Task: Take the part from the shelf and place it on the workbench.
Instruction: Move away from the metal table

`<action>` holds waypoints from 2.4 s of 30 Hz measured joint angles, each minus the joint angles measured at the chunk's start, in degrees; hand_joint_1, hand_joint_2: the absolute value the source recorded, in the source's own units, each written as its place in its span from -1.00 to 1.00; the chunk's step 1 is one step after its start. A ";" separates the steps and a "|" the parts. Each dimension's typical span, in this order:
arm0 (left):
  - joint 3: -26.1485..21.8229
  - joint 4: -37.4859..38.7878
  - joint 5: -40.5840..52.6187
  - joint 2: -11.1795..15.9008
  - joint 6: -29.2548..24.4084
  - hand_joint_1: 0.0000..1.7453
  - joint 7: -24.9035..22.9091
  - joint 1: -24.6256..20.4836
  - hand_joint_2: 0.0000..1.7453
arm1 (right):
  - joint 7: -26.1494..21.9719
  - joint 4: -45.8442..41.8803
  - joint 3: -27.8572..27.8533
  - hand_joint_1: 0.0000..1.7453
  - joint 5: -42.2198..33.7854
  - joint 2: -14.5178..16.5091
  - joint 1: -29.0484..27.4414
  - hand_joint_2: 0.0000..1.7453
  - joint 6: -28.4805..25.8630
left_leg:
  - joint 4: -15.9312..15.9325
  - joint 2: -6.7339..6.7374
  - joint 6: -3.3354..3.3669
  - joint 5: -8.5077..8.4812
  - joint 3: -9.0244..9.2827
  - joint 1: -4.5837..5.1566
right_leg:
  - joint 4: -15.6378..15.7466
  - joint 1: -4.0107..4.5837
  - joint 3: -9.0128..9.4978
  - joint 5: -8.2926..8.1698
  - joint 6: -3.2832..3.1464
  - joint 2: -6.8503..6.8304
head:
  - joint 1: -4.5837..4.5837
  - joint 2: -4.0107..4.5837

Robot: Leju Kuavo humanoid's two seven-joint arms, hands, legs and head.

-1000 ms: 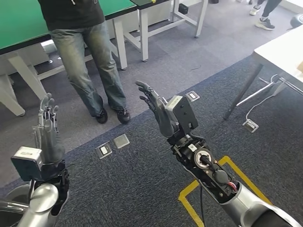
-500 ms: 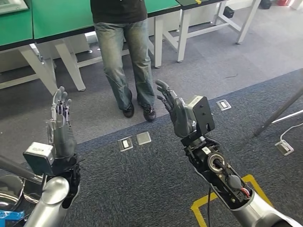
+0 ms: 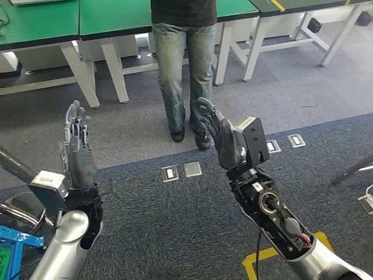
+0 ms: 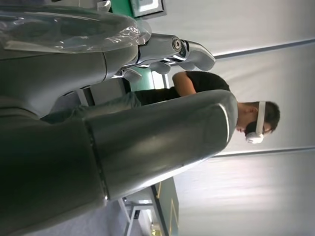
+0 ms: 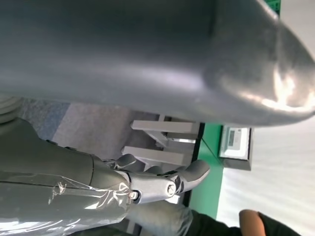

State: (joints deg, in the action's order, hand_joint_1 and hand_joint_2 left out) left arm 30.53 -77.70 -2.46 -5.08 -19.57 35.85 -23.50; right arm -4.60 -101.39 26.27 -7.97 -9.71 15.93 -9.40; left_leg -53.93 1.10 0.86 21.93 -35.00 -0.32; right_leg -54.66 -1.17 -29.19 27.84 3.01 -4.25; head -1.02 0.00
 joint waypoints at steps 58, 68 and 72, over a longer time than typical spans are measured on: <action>0.52 -10.52 6.80 9.33 -1.40 -1.00 -16.28 2.94 -1.00 | -9.81 6.11 3.55 -1.00 -1.87 5.62 2.18 -1.00 3.33 | 0.03 2.20 -1.70 -0.09 0.10 0.25 | 1.03 0.29 0.02 -1.12 -1.67 -2.78 | 0.73 0.00; -0.11 -13.54 7.85 10.56 -0.19 -1.00 -17.32 3.68 -1.00 | -10.52 8.12 4.33 -1.00 -1.61 6.73 2.67 -1.00 3.04 | 0.17 -5.17 0.21 -0.05 0.71 -0.07 | -15.02 -0.24 -8.19 4.29 -0.91 4.28 | -1.45 0.00; -0.19 -14.20 7.94 10.85 -0.18 -1.00 -17.48 3.59 -1.00 | -10.66 8.86 4.55 -1.00 -1.61 7.20 2.81 -1.00 2.89 | -0.44 -8.15 -0.50 0.07 0.31 -0.07 | -1.89 -0.44 -2.75 -1.97 -1.94 8.67 | -2.07 0.00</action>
State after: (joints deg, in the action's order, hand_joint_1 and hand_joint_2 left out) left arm 30.34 -91.90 5.48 5.77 -19.74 18.37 -19.92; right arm -15.26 -92.53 30.81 -9.57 -2.51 18.74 -6.51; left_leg -54.38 -7.04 0.36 22.00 -34.69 -0.39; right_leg -56.55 -1.62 -31.95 25.87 1.07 4.42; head -3.09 0.00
